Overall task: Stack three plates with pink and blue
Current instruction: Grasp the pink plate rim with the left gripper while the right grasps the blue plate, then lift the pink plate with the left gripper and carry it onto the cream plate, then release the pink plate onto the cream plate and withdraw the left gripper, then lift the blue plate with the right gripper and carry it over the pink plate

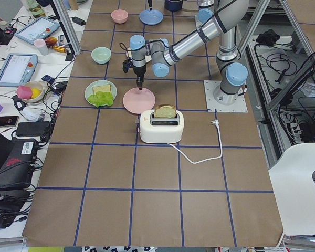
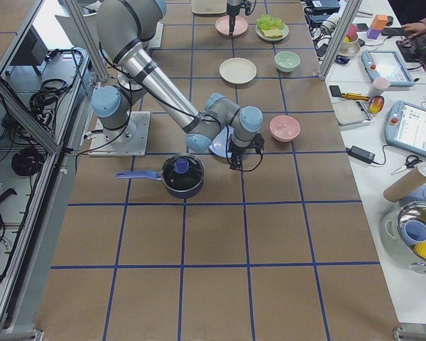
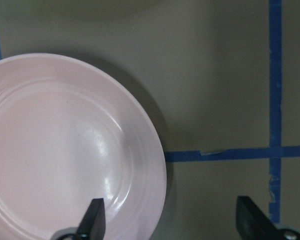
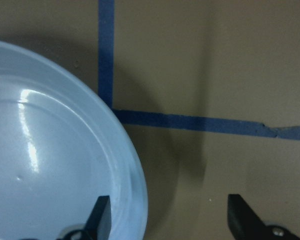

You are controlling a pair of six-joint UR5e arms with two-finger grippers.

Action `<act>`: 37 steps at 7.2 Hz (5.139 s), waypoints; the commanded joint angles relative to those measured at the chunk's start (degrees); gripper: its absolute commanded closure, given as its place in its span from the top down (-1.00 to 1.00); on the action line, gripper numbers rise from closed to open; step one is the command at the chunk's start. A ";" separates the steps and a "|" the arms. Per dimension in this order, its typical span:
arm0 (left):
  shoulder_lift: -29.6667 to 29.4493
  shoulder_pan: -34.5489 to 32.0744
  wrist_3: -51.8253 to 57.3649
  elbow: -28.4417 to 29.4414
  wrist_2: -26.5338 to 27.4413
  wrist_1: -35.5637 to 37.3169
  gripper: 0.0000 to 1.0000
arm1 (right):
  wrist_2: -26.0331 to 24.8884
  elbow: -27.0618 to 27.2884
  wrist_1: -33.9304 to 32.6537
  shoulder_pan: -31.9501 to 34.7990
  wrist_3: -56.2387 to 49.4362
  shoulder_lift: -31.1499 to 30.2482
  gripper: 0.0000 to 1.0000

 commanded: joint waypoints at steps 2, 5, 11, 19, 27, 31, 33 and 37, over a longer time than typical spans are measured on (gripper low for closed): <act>-2.18 0.04 0.39 -0.18 0.81 0.43 -0.50 | 1.17 0.35 0.14 0.24 0.52 0.10 -0.54; -0.69 -0.66 -1.36 0.34 0.73 0.69 -1.00 | 1.88 -0.26 1.80 0.51 1.75 -0.68 -1.00; -4.70 -21.54 -36.08 23.84 0.30 -18.97 -1.00 | 2.14 -1.49 7.96 5.59 8.94 -7.71 -1.00; -18.44 -34.42 -50.42 38.40 -0.84 -19.26 0.99 | 1.62 -6.50 12.97 5.87 9.75 -7.28 -1.00; 8.67 -14.13 -20.21 22.65 -1.11 -35.01 1.00 | 1.97 -8.26 13.85 8.66 12.54 -7.72 -1.00; 17.15 -10.69 -17.19 22.46 -2.52 -40.73 1.00 | 8.64 -8.96 11.93 29.10 39.98 -7.37 -1.00; 17.86 -10.08 -17.27 22.93 -2.96 -41.77 1.00 | 8.74 -10.97 6.40 37.74 51.01 -4.05 -1.00; 16.82 -9.28 -17.19 22.75 -4.01 -33.96 1.00 | 9.61 -14.41 1.63 46.03 61.26 2.65 -1.00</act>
